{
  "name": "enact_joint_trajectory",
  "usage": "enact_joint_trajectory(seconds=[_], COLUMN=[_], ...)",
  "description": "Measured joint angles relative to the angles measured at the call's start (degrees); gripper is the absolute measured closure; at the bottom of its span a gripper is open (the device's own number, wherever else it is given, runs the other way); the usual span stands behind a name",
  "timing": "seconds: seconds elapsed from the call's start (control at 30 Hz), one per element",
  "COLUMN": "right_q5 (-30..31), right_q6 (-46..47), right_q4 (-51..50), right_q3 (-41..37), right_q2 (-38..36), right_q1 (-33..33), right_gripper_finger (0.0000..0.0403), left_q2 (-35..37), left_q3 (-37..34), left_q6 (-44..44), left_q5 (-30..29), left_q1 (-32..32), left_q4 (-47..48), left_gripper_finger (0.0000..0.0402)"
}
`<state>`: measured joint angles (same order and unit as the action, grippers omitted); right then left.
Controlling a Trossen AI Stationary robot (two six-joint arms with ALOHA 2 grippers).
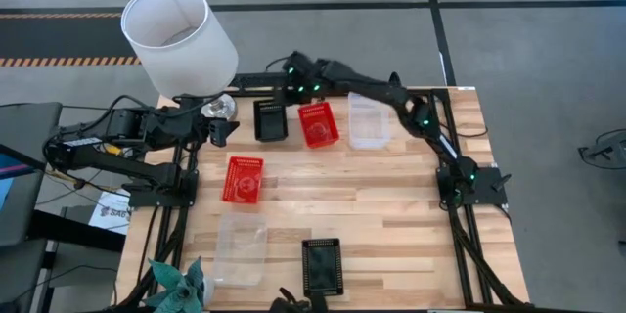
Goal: Stack baskets by color
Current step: Stack the bottom red bin on the top red bin
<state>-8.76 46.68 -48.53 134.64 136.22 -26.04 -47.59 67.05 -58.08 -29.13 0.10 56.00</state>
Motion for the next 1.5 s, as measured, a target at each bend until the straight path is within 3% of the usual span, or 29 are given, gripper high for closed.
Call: enact_joint_trajectory(seconds=[0.37,0.47,0.53,0.67,0.77,1.17,1.5], right_q5=[1.51,7.23,11.69,12.95,17.73,24.91,28.80], right_q6=[-13.55,-13.69,-13.01,-6.11,-0.34,28.90,40.78], right_q4=[-32.31,-41.69,-41.16,-41.38,-41.09,-41.46,-41.36], right_q3=[0.12,0.09,-1.72,-6.21,-11.30,-27.68,-31.68], right_q2=[-18.49,-22.54,-25.60,-32.69,-36.35,-46.45,-46.28], right_q1=[2.48,6.46,10.41,17.41,22.90,44.45,51.29], right_gripper_finger=[0.0235,0.0236,0.0236,0.0235,0.0235,0.0235,0.0235], left_q2=[-0.02,-0.02,-0.50,-1.47,-2.73,-5.78,-8.23], left_q3=[0.00,0.00,-0.05,-2.98,-7.45,-23.20,-37.60], left_q6=[-0.92,-1.85,-3.70,-8.10,-10.29,-16.82,-22.39], left_q5=[5.29,7.00,8.50,13.85,16.55,16.83,21.44], left_q1=[-0.02,-0.02,-0.02,-0.01,-0.48,-1.40,-1.79], left_q4=[6.76,9.21,11.61,15.11,15.13,11.33,-10.21], left_gripper_finger=[0.0140,0.0140,0.0140,0.0140,0.0140,0.0140,0.0140])
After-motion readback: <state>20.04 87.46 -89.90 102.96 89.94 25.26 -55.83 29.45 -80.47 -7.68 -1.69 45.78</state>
